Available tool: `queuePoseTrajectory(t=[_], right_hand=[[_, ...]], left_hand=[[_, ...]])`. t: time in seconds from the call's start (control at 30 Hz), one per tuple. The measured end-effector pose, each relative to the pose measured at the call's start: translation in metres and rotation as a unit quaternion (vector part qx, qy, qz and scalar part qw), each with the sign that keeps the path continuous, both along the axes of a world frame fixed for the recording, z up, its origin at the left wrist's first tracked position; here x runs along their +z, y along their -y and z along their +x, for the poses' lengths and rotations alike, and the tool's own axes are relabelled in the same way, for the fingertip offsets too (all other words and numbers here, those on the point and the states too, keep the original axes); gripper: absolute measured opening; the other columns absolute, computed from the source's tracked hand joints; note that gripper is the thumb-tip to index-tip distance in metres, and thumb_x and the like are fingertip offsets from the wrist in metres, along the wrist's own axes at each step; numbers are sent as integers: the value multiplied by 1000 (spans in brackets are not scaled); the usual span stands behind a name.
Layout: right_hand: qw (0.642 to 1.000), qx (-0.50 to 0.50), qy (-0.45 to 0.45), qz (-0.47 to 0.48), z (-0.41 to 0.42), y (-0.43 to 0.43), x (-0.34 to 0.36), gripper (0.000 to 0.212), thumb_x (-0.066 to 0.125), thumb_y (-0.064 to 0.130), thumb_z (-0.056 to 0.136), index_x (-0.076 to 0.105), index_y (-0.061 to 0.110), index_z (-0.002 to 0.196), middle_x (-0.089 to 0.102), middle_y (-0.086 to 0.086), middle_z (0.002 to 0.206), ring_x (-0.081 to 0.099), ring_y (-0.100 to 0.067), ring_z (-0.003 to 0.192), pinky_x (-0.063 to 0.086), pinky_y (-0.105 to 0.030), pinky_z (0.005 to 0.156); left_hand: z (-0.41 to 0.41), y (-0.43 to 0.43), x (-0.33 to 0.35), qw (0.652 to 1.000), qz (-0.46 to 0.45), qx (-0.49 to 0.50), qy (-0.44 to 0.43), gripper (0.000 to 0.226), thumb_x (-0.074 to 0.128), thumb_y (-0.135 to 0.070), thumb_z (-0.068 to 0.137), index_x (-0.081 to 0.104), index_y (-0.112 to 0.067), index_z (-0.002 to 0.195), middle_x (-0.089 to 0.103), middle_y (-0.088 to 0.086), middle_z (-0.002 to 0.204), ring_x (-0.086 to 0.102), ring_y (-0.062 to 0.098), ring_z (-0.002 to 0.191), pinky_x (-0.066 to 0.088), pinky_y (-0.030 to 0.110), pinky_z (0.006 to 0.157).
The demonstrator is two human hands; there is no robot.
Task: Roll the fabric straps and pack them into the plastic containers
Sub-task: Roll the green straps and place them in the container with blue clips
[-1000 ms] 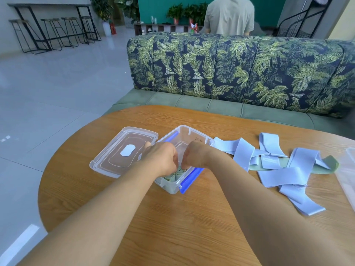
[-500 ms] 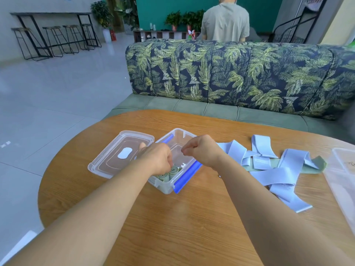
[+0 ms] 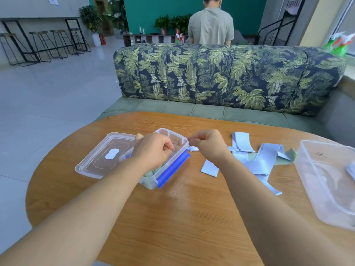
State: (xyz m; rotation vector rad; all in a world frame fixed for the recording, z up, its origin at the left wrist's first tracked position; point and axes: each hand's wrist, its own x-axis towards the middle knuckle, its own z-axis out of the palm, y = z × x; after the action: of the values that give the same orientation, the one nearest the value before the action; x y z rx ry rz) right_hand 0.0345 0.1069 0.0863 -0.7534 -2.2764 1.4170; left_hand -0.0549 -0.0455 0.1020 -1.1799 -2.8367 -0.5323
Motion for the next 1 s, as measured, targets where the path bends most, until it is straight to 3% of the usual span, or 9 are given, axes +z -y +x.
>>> queuePoseTrajectory(t=[0.07,0.17,0.27,0.37,0.53,0.67,0.8,0.9,1.0], right_hand=[[1000,-15,4,-9,16,-5,-3,13,60,7,90,72,11,85,66,-1,73,52,-10,59,40,-19,53],[999,-39,21,-13,42,-16,-10,12,61,9,89,73,7,87,71,-13,85,55,-19,70,44,-28,64],[996,-77,34,-12,70,-35,-19,14,61,11,88,73,3,89,71,-18,89,61,-26,74,52,-36,71],[992,-107,63,-6,99,-55,-29,16,59,11,88,72,2,90,71,-19,90,55,-19,70,48,-30,63],[980,-168,104,-1,137,-91,-48,16,57,12,89,73,11,88,69,-6,85,62,-26,85,49,-33,73],[962,-235,139,-3,145,-115,-62,34,50,7,83,35,26,60,38,5,65,36,-23,77,27,-28,52],[945,-273,178,-18,134,-134,-74,7,47,11,83,53,10,87,53,-20,123,52,-30,102,38,-32,71],[934,-290,204,-41,122,-147,-78,39,47,13,89,49,4,126,33,-17,147,45,-32,125,41,-35,85],[928,-301,211,-66,113,-154,-75,46,46,18,93,43,7,138,22,-15,152,33,-31,133,37,-38,100]], left_hand=[[17,-12,-11,999,-2,-44,15,14,58,-25,92,65,-35,86,69,-12,86,59,11,93,15,29,76],[37,-30,-30,995,-33,-88,38,14,60,-28,90,69,-33,100,68,-11,102,55,17,107,26,27,90],[48,-46,-42,987,-96,-95,83,38,65,-32,87,60,-32,125,62,-6,115,50,21,117,38,26,94],[59,-61,-57,971,-186,-89,122,71,73,-40,79,43,-28,142,56,0,126,49,25,124,43,29,95],[71,-81,-71,944,-292,-80,129,91,78,-47,72,32,-19,145,40,3,147,40,25,134,40,39,104],[66,-95,-68,931,-336,-80,117,98,82,-49,66,33,-18,145,39,4,146,41,24,133,42,40,105],[65,-99,-70,925,-355,-82,107,98,82,-49,67,33,-19,146,41,4,144,44,23,130,43,38,104],[62,-97,-75,927,-344,-89,121,98,81,-49,68,31,-18,146,36,2,149,42,21,132,42,36,104],[59,-96,-77,928,-336,-92,129,100,82,-49,67,30,-19,147,33,0,151,41,20,133,42,37,104]])
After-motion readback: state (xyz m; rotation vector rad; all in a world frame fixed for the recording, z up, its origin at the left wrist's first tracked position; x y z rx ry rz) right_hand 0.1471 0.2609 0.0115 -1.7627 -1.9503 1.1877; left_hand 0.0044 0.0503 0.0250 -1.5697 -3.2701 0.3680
